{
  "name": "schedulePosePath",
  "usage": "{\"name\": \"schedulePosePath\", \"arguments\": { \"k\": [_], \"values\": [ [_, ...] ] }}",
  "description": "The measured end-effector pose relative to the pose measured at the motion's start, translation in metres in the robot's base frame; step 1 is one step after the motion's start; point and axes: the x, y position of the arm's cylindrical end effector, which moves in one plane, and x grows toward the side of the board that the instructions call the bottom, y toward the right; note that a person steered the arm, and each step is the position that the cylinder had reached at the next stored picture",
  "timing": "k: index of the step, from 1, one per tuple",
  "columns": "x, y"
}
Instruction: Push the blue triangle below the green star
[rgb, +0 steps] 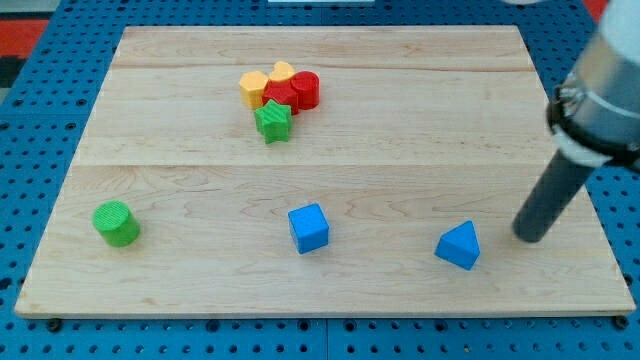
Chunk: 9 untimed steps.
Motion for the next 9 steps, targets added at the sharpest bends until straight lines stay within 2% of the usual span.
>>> {"name": "schedulePosePath", "arguments": {
  "k": [1,3,4,5,7,8,9],
  "values": [
    [0.004,-0.048],
    [0.03,-0.053],
    [0.005,-0.119],
    [-0.016,-0.149],
    [-0.006,-0.207],
    [-0.033,-0.243],
    [-0.058,-0.245]
  ]
}}
